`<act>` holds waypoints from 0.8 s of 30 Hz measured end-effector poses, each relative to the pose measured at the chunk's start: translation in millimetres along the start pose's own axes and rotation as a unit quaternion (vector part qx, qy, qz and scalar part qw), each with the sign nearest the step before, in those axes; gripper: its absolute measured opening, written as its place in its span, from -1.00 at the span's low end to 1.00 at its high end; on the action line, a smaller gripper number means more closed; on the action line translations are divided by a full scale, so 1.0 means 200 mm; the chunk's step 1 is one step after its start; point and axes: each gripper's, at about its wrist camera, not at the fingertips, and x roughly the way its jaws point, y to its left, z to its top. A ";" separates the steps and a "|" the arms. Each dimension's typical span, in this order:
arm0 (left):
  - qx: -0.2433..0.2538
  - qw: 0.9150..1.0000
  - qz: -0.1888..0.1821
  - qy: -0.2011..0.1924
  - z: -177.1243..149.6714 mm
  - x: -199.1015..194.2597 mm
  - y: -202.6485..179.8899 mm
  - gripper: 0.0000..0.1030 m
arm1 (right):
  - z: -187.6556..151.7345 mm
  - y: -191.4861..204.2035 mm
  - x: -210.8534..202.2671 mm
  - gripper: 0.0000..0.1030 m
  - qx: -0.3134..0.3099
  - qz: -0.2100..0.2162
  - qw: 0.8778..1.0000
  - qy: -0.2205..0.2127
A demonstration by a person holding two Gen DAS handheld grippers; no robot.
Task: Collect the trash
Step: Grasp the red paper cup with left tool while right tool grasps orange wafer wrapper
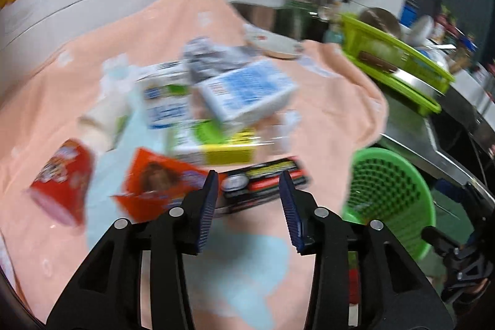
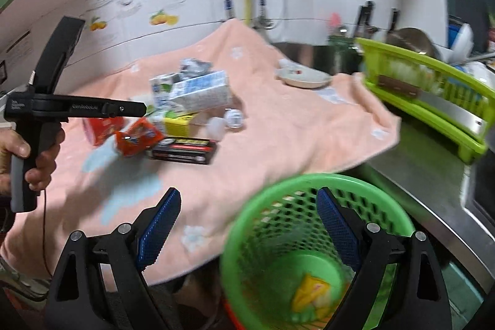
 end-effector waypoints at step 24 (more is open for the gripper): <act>-0.117 0.988 0.101 -0.024 -0.03 -0.19 0.78 -0.07 | 0.37 0.67 0.69 0.52 -0.149 0.192 0.966 0.084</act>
